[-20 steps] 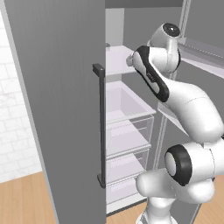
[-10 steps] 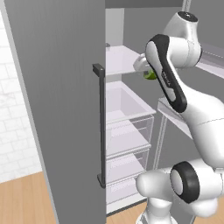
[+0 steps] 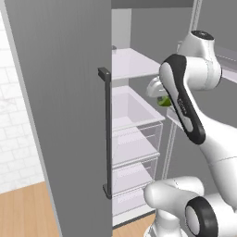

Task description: Grab a lemon wedge from the fridge and one ice cube from the ice bowl, and put them in the glass of lemonade.

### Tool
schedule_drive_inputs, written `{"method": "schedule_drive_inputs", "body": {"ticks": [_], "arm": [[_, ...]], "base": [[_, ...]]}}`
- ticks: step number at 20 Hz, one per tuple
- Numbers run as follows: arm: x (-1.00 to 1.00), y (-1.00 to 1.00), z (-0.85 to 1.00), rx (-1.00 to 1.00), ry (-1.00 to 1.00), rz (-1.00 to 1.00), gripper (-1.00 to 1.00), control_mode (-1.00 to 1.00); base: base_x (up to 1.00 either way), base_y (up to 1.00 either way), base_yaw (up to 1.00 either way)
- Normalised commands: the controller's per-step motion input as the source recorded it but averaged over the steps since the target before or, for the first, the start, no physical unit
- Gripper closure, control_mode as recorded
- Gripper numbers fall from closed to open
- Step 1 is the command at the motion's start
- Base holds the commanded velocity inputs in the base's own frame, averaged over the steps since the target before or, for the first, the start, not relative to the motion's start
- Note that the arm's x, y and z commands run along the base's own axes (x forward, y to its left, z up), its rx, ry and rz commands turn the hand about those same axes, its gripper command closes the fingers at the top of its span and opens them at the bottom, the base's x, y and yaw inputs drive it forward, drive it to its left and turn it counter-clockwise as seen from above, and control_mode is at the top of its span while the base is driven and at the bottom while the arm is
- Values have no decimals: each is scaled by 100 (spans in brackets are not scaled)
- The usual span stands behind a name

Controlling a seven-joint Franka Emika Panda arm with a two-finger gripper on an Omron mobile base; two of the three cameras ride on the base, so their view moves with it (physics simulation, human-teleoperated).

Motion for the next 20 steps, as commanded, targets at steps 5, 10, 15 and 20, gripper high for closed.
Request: {"method": "schedule_drive_inputs", "body": {"ticks": [5, 10, 15, 20], "arm": [[0, 0, -4, 0, 3, 0, 100, -100], [0, 0, 0, 0, 0, 0, 100, -100], [-1, 0, 0, 0, 0, 0, 100, 100], [0, 0, 0, 0, 0, 0, 100, 100]], "base": [[0, 0, 0], [0, 0, 0], [-69, 0, 0], [-100, -1, -10]]}}
